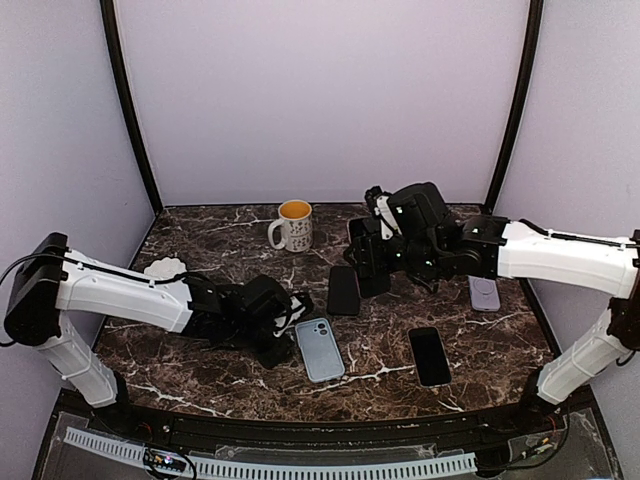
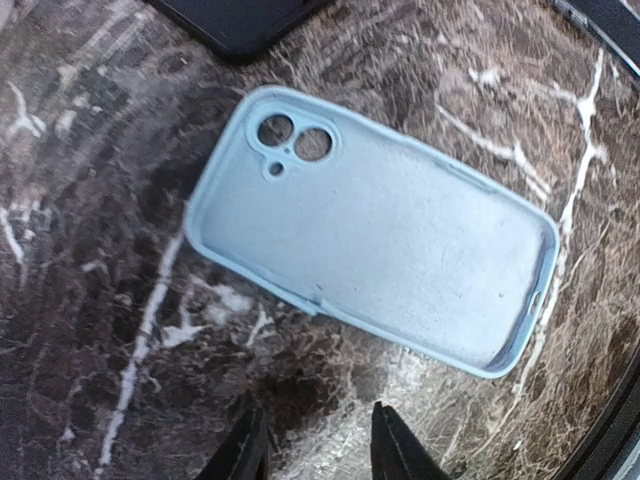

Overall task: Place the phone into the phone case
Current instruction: Adjust the phone case at the center of the board, then install the phone into the phone case.

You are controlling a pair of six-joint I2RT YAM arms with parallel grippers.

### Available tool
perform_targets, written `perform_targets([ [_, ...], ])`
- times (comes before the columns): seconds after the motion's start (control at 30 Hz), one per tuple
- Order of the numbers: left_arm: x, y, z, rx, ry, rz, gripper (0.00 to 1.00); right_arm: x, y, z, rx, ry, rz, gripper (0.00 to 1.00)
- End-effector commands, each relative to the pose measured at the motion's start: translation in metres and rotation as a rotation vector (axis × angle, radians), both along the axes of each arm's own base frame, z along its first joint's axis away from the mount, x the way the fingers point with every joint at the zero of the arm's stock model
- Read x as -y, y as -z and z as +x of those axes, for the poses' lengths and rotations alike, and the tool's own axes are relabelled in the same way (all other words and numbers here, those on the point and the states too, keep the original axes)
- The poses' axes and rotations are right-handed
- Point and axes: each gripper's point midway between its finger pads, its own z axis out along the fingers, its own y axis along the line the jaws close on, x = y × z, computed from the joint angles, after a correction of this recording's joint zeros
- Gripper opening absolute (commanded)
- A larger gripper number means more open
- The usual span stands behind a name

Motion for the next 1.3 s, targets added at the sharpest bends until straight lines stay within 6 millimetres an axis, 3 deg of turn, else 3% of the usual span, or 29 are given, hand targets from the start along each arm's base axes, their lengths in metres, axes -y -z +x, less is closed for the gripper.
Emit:
perform_targets([
  [0.0,0.006,0.031,-0.020,-0.107,0.101,0.041,0.36,0.001,-0.006,0.007,0.017,0.039,0.026,0.12],
  [0.13,0.019,0.048,-0.023,-0.125,0.142,0.062,0.35,0.008,-0.002,0.006,0.015,0.057,0.011,0.12],
  [0.27,0.036,0.051,-0.022,-0.109,0.174,0.043,0.35,0.015,-0.002,0.004,0.015,0.067,0.006,0.11],
  [0.43,0.065,0.035,-0.022,-0.109,0.197,-0.040,0.35,0.017,-0.001,0.001,0.012,0.062,0.000,0.10],
  [0.57,0.068,0.015,-0.019,-0.079,0.189,-0.091,0.35,0.018,-0.001,-0.003,0.011,0.042,0.002,0.07],
  [0.6,0.067,0.002,-0.016,-0.056,0.184,-0.114,0.38,0.016,-0.001,-0.005,0.011,0.025,0.008,0.07],
  [0.63,0.059,-0.002,-0.009,-0.034,0.158,-0.107,0.43,0.014,-0.001,-0.006,0.014,0.013,0.018,0.07],
  [0.7,0.043,-0.033,0.010,0.028,0.086,-0.152,0.60,0.010,0.000,-0.008,0.015,-0.003,0.033,0.06],
  [0.73,0.035,-0.039,0.015,0.029,0.052,-0.159,0.72,0.005,0.003,-0.010,0.013,-0.013,0.040,0.05],
  [0.87,-0.010,-0.068,0.056,0.048,-0.157,-0.210,0.90,-0.025,0.022,-0.025,-0.006,-0.076,0.044,0.00],
  [0.93,-0.045,-0.076,0.085,0.066,-0.312,-0.223,0.94,-0.039,0.036,-0.032,-0.029,-0.100,0.051,0.00],
  [1.07,-0.098,-0.083,0.120,0.106,-0.551,-0.237,0.98,-0.071,0.067,-0.047,-0.059,-0.159,0.026,0.00],
  [1.13,-0.114,-0.088,0.134,0.113,-0.622,-0.252,0.99,-0.083,0.081,-0.053,-0.056,-0.182,-0.022,0.00],
  [1.27,-0.124,-0.105,0.155,0.147,-0.669,-0.277,0.99,-0.096,0.102,-0.060,-0.069,-0.207,-0.063,0.00],
])
